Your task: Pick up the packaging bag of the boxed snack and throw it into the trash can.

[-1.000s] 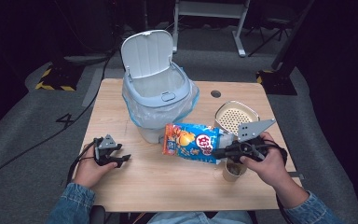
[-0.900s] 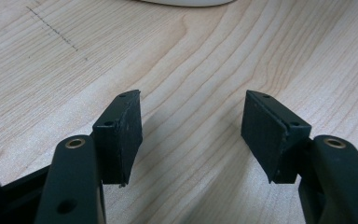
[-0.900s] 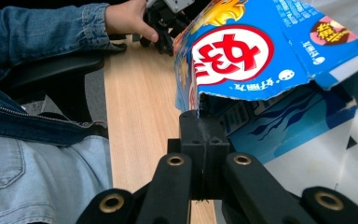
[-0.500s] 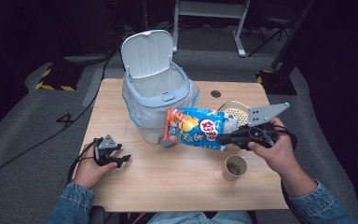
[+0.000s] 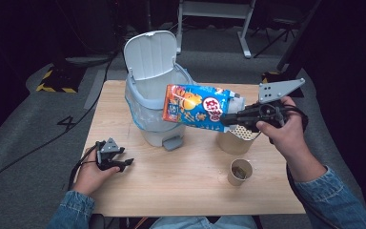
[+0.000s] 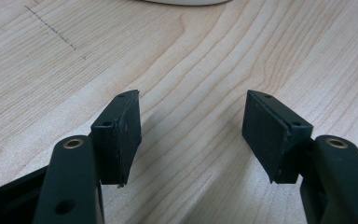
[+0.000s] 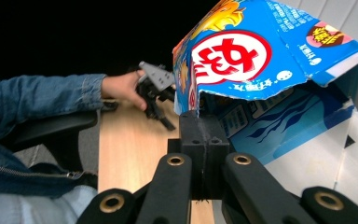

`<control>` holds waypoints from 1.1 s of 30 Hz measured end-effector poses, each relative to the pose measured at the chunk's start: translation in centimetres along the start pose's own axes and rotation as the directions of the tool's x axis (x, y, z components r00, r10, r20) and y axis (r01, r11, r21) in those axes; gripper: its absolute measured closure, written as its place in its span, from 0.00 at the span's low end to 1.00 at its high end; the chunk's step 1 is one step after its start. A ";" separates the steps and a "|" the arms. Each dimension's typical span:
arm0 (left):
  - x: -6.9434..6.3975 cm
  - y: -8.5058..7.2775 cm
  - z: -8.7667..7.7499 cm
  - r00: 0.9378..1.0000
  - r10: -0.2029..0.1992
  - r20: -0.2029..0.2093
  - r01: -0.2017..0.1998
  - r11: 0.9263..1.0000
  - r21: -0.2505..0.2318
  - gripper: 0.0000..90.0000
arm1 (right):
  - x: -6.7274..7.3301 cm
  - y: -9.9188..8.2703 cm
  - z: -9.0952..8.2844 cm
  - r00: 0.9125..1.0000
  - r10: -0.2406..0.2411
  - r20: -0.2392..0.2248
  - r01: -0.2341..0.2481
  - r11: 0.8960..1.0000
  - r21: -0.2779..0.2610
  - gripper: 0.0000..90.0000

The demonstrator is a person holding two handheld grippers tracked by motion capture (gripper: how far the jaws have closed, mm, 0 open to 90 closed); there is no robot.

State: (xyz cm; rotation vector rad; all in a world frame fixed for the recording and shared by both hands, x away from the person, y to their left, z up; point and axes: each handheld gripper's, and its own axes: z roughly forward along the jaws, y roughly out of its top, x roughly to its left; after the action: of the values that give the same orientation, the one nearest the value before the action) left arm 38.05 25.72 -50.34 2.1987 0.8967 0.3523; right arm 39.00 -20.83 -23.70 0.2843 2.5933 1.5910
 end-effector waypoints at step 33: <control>0.1 0.1 0.1 1.000 0.002 0.003 -0.002 1.000 0.000 0.41 | -7.6 5.2 6.0 0.996 0.040 0.083 -0.044 0.998 0.048 1.00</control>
State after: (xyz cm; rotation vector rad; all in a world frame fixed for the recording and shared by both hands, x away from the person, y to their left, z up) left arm 38.19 25.66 -50.34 2.1995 0.8926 0.3499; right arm 48.08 -14.80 -21.95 0.4014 2.5842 1.4959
